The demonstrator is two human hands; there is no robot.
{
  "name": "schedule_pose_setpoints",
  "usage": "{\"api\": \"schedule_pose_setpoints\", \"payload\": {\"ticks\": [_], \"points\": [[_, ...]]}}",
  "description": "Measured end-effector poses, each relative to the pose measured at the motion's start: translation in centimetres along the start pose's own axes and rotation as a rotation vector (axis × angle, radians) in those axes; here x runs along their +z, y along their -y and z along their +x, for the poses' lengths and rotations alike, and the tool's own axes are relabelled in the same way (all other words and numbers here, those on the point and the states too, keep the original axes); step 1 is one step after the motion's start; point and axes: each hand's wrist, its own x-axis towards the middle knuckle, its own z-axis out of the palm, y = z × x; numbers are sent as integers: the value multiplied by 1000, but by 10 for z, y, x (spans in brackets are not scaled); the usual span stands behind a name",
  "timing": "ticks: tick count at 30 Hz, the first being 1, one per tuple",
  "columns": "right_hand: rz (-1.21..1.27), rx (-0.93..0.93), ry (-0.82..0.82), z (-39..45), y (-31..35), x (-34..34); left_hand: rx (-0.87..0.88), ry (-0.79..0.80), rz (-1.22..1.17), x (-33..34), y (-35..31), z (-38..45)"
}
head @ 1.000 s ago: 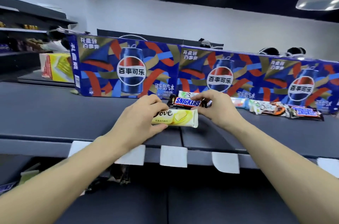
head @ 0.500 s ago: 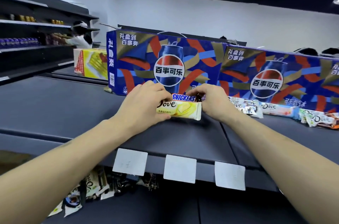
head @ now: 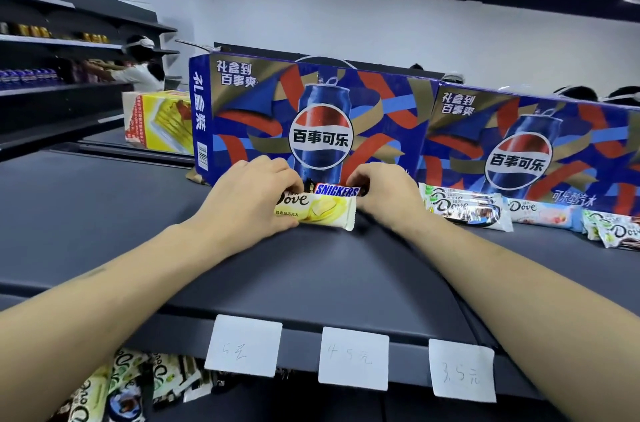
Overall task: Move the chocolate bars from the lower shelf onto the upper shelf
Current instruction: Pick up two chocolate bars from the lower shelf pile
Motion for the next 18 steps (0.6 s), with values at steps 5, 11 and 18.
{"api": "schedule_pose_setpoints", "payload": {"ticks": [5,11,18], "points": [[-70,-43,-69,3,-2,8,8,9,-10,5,3,4],[-46,-75,-23,2,-5,4,24,8,-25,7,0,8],[13,-33,-31,-12,-24,-25,53,-22,-50,7,-21,21]]}}
